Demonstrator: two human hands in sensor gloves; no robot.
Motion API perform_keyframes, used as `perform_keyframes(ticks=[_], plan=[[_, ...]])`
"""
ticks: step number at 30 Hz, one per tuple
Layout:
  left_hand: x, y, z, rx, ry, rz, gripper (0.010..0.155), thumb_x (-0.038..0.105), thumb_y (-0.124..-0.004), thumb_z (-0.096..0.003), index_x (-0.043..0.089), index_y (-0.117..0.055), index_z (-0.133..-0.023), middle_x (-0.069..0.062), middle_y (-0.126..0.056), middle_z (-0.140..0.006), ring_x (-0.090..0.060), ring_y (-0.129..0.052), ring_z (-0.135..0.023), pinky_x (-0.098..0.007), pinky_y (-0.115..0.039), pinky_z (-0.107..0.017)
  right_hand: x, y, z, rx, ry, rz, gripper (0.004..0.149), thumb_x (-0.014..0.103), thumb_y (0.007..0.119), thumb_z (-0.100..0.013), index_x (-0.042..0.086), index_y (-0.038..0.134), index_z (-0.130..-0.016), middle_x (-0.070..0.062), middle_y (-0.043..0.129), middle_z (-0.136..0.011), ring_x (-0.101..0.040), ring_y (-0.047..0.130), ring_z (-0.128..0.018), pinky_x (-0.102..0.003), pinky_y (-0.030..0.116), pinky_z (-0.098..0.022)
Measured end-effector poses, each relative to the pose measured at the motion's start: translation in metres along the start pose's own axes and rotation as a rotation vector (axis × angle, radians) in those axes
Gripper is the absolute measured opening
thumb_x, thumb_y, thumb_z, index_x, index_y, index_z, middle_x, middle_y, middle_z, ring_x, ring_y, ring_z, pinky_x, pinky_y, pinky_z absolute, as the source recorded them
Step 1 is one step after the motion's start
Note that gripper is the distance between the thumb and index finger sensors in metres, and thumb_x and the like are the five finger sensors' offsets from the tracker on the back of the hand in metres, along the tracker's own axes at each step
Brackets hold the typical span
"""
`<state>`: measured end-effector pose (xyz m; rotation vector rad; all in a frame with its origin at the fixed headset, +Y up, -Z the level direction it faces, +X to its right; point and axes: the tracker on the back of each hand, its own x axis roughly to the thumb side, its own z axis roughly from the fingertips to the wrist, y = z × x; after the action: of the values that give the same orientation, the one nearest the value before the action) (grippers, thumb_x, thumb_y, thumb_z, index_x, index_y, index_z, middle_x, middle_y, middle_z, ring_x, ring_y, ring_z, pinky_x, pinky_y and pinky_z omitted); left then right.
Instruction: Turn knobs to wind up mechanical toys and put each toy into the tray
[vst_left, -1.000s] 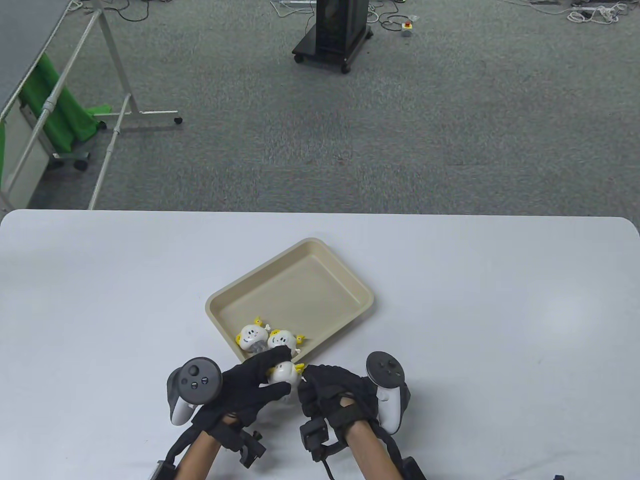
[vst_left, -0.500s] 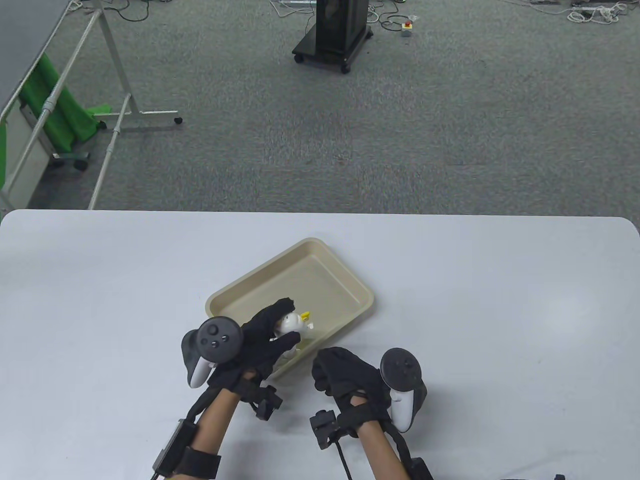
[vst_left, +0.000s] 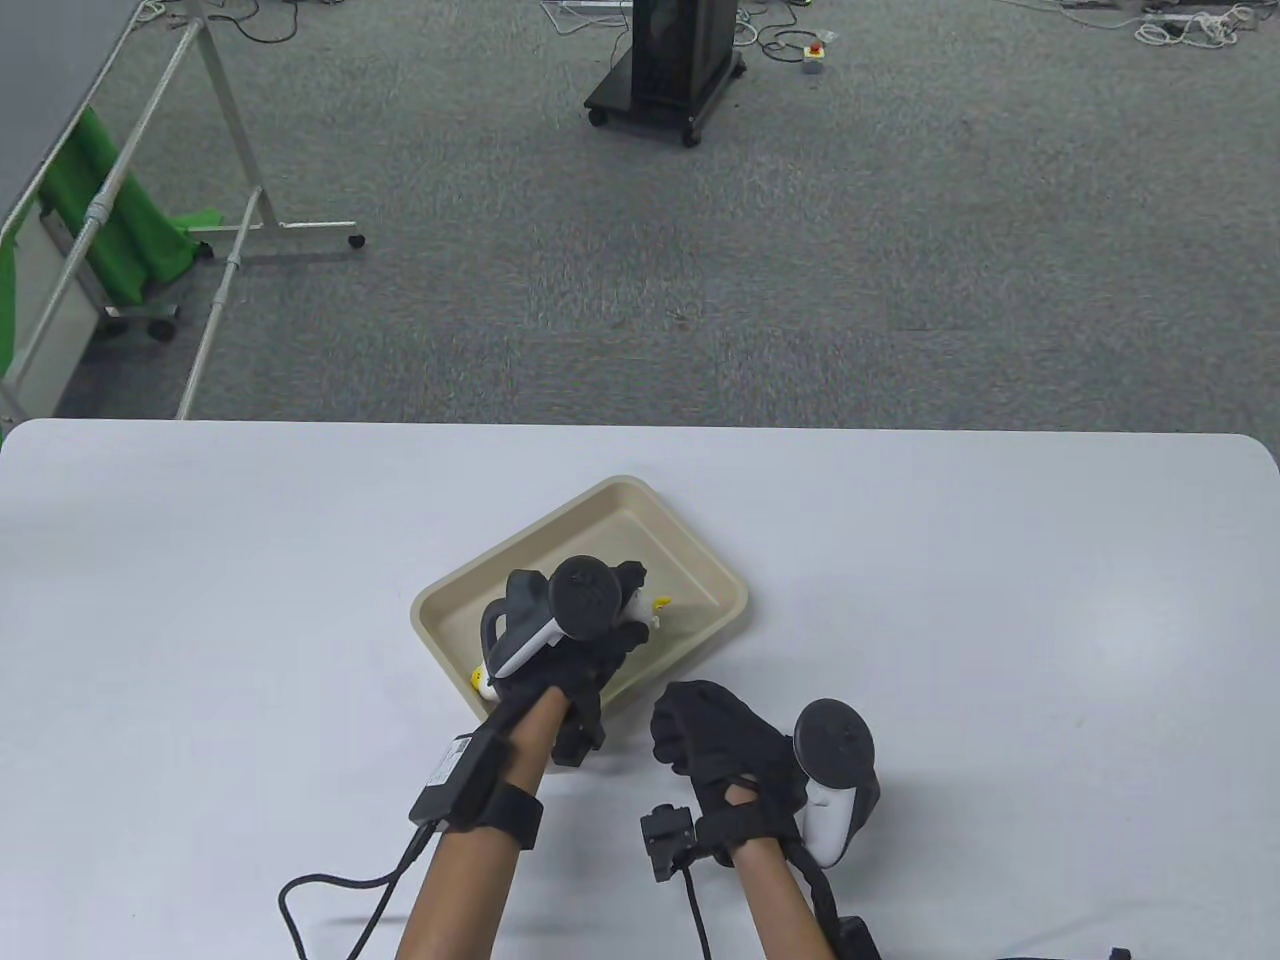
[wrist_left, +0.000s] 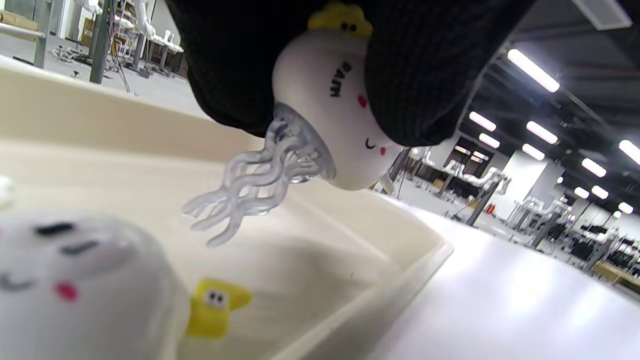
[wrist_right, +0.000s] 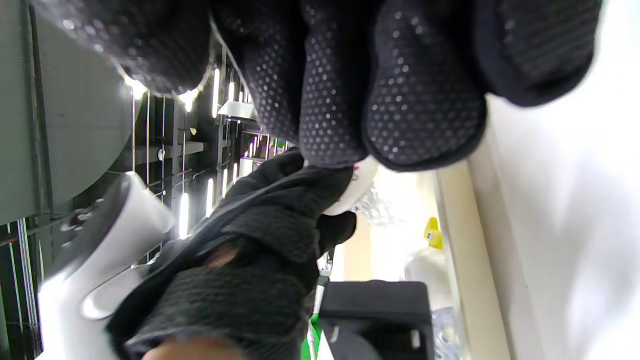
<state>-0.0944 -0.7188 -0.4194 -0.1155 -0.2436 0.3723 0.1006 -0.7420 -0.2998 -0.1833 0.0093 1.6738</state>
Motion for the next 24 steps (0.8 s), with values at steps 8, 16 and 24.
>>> perform_keyframes(ticks=[8,16,24], plan=[[0.006,-0.024,-0.018,-0.124,0.054,-0.121,0.072,0.038,-0.091,-0.0434,0.023,-0.071,-0.110,-0.005,-0.081,-0.107,-0.035,-0.093,-0.091,-0.040,-0.088,-0.067,0.001,-0.004,0.000,-0.016,-0.009,-0.023,0.052,0.049,0.074,-0.044,0.006,0.085,-0.071,-0.015,0.096,-0.060,-0.033,0.098,-0.042,-0.049,0.082,-0.035],[0.008,-0.034,-0.023,-0.178,0.081,-0.166,0.071,0.040,-0.090,-0.0437,0.024,-0.072,-0.111,-0.006,-0.083,-0.106,-0.035,-0.095,-0.089,-0.041,-0.088,-0.066,0.002,-0.007,0.000,-0.028,-0.015,-0.039,0.051,0.049,0.074,-0.044,0.006,0.085,-0.071,-0.015,0.096,-0.060,-0.033,0.098,-0.041,-0.049,0.082,-0.035],[-0.002,0.002,-0.001,0.017,0.025,-0.149,0.081,0.049,-0.086,-0.0436,0.019,-0.061,-0.115,-0.013,-0.070,-0.113,-0.044,-0.080,-0.098,-0.050,-0.079,-0.069,0.003,-0.009,0.000,-0.025,-0.015,-0.034,0.052,0.049,0.074,-0.045,0.006,0.085,-0.072,-0.015,0.096,-0.061,-0.033,0.098,-0.042,-0.049,0.082,-0.035]])
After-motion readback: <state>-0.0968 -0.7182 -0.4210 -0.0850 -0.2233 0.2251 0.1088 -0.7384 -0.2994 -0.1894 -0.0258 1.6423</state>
